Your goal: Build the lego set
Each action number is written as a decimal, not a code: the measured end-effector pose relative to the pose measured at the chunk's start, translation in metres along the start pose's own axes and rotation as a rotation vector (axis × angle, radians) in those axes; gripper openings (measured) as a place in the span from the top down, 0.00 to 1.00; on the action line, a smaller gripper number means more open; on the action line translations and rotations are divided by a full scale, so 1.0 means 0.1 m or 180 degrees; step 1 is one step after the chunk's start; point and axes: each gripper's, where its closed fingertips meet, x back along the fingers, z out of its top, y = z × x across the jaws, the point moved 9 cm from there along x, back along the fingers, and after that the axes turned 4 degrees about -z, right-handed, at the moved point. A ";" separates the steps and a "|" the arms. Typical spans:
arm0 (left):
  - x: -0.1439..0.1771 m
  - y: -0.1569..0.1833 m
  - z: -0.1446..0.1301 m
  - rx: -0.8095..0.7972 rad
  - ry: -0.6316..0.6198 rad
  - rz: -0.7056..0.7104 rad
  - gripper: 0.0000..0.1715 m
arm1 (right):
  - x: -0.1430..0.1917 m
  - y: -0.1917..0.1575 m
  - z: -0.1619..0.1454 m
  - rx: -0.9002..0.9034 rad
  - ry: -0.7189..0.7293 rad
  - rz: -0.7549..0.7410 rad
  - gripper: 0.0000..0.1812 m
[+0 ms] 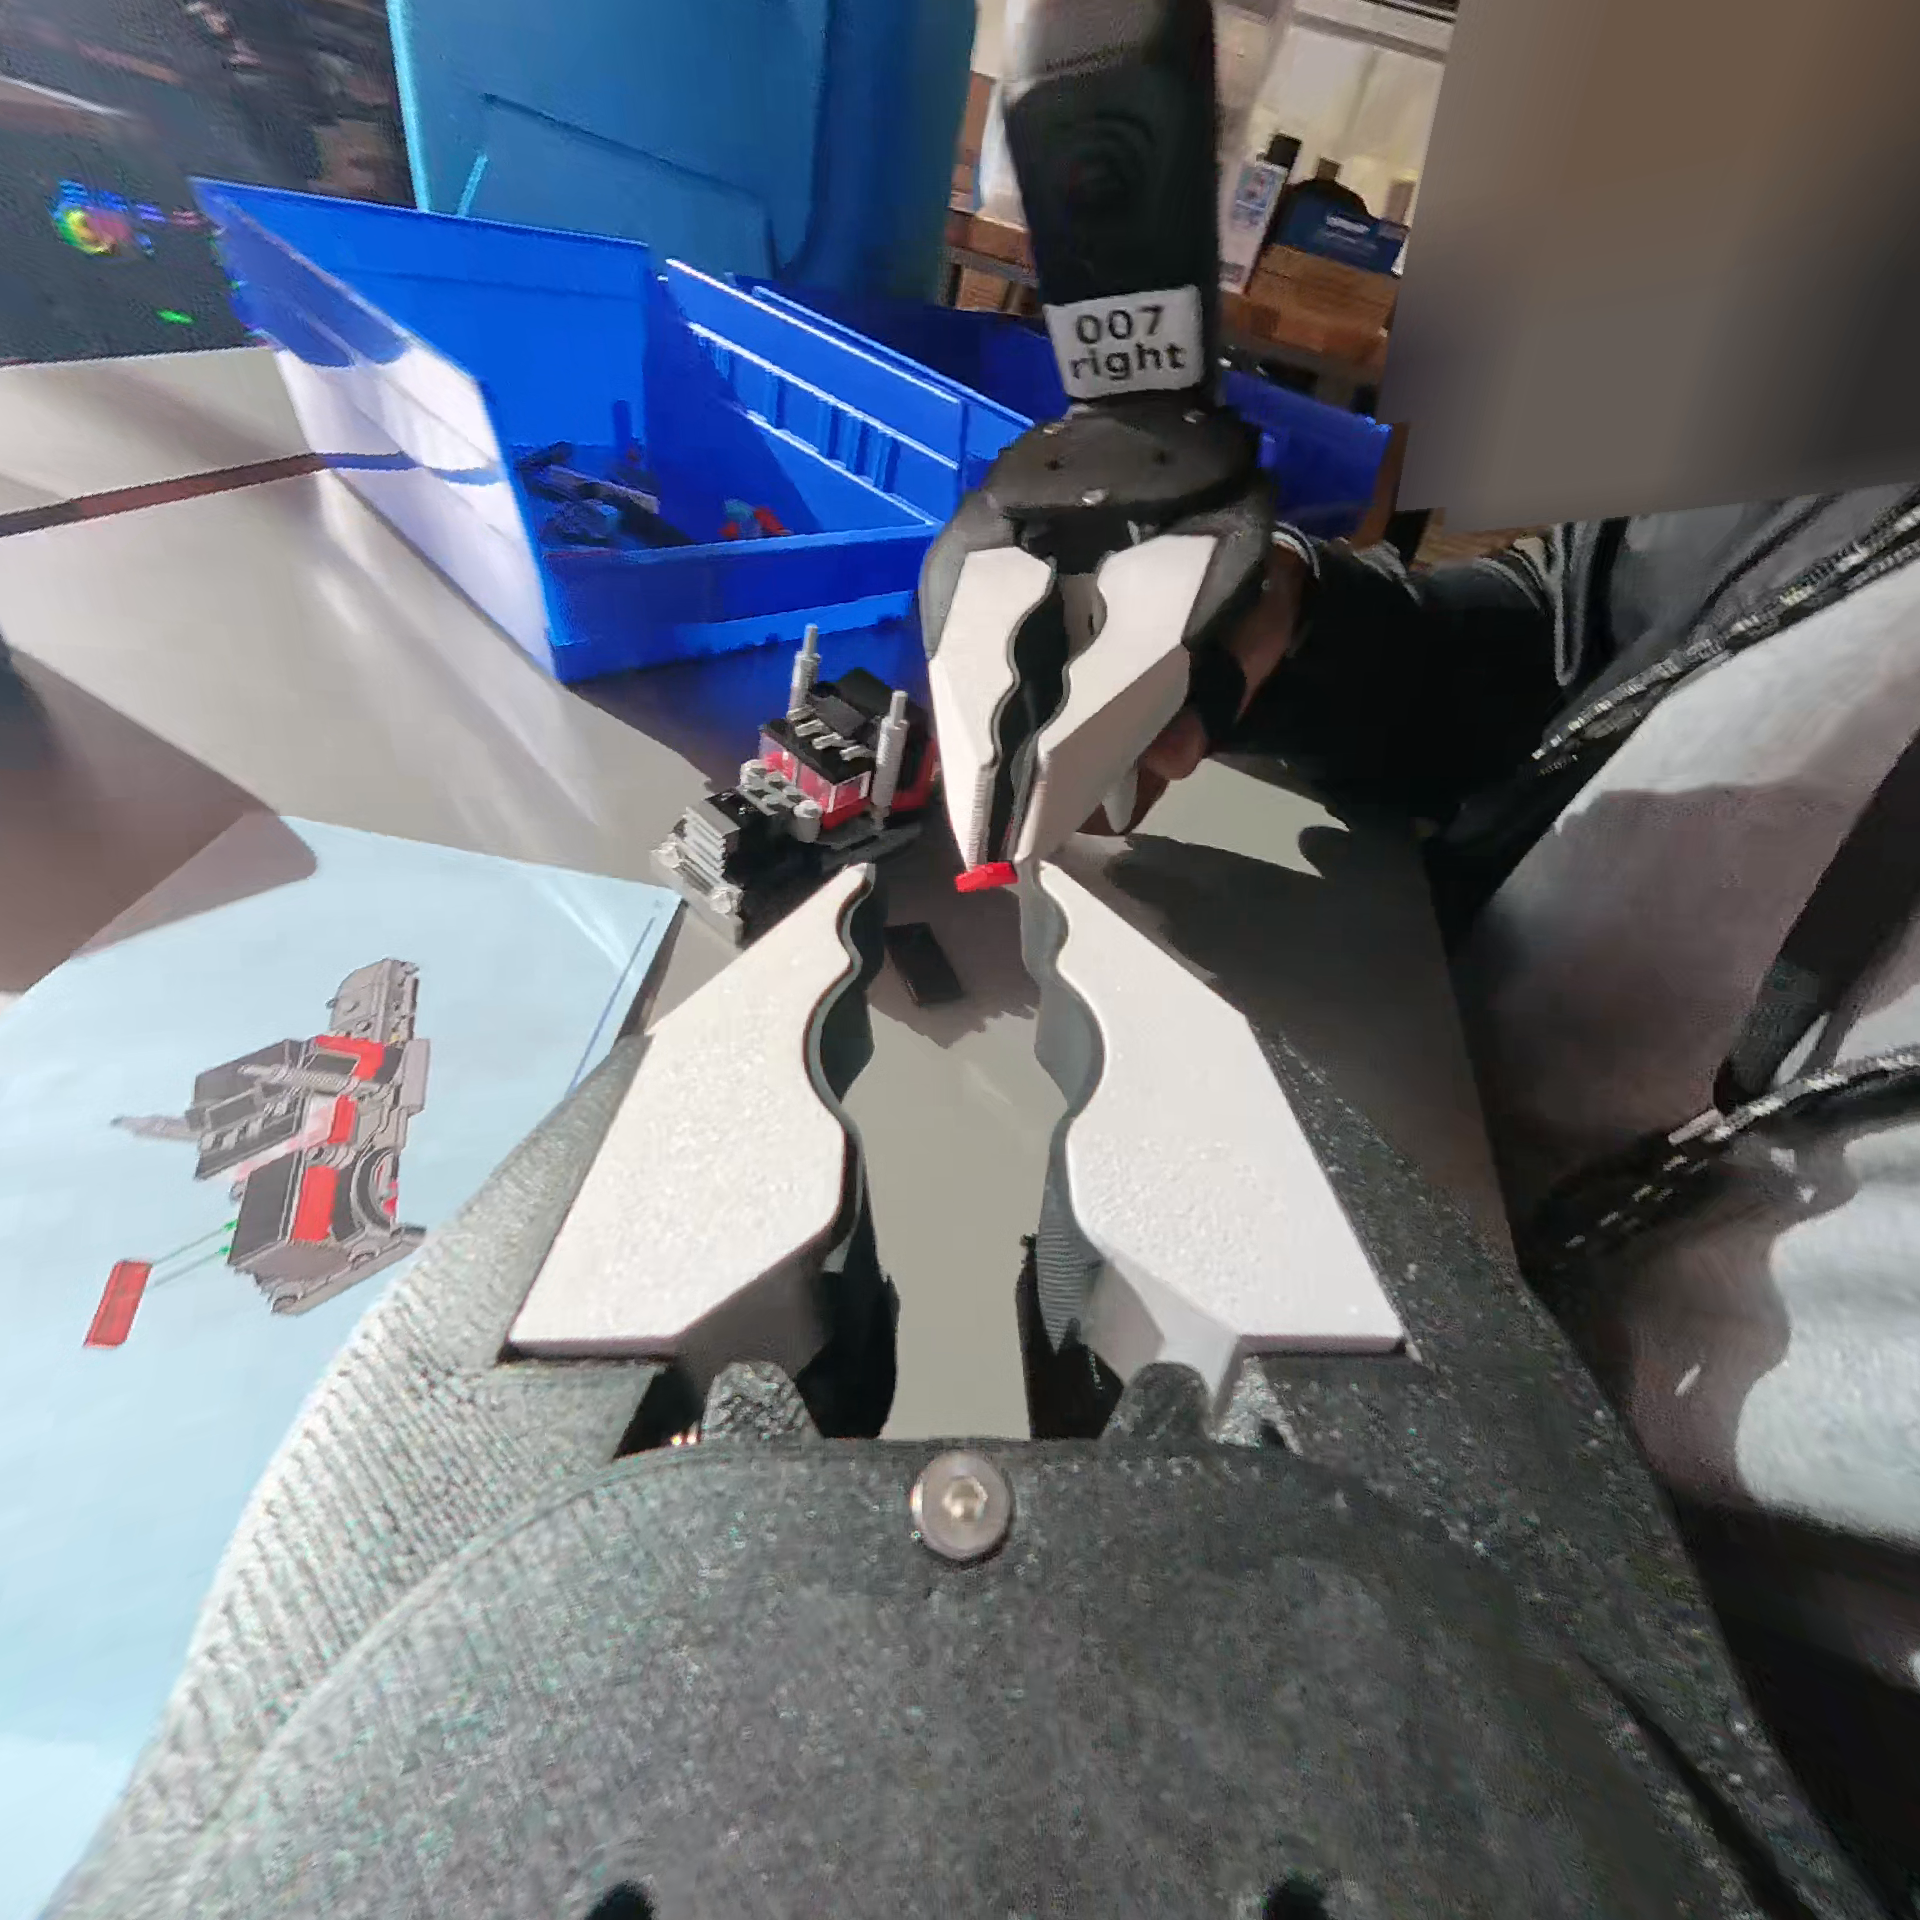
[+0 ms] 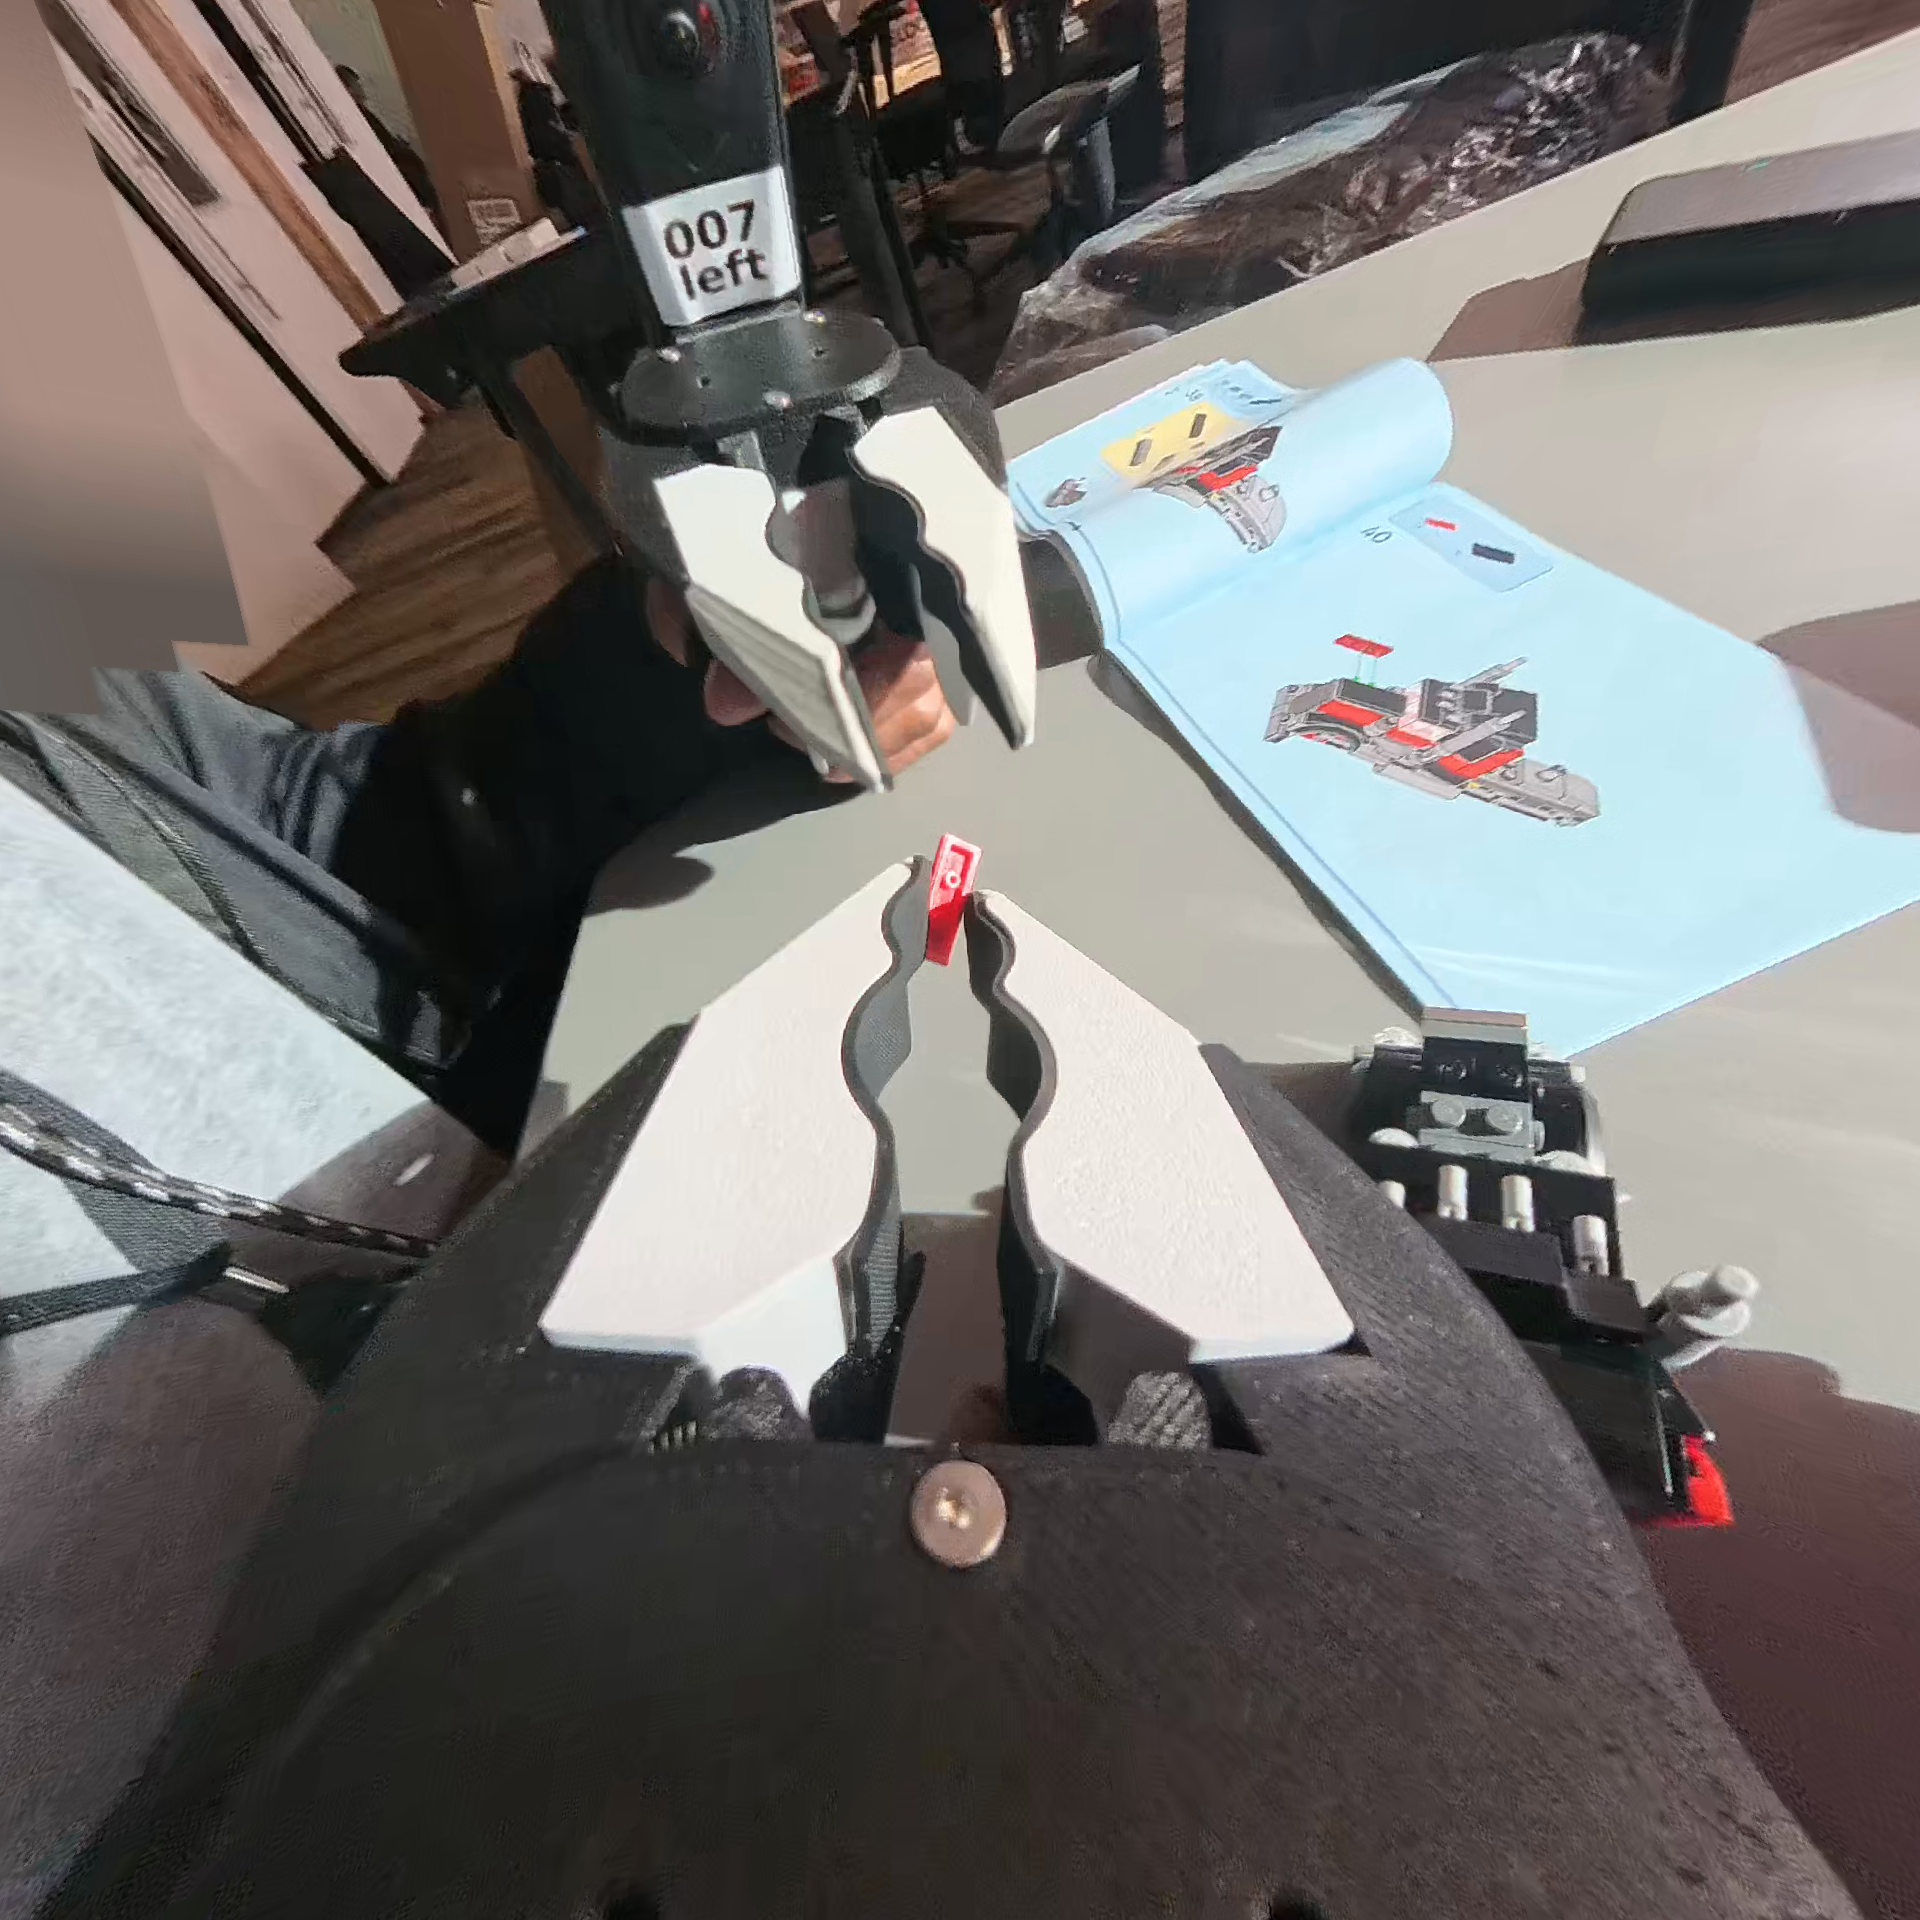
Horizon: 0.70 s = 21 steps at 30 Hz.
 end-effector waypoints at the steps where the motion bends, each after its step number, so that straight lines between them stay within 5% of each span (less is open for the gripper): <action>1: -0.02 0.02 0.00 -0.0081 -0.0023 -0.0079 0.85 | 0.01 0.00 0.00 -0.0070 0.0006 0.0069 0.95; 11: -0.19 0.14 0.00 -0.0837 -0.0273 -0.0732 0.89 | 0.05 -0.07 -0.04 -0.0583 -0.0042 0.0733 0.96; 21: -0.27 0.12 0.03 -0.0749 -0.0230 -0.0833 0.98 | 0.09 0.00 -0.06 -0.0849 0.0090 0.0824 1.00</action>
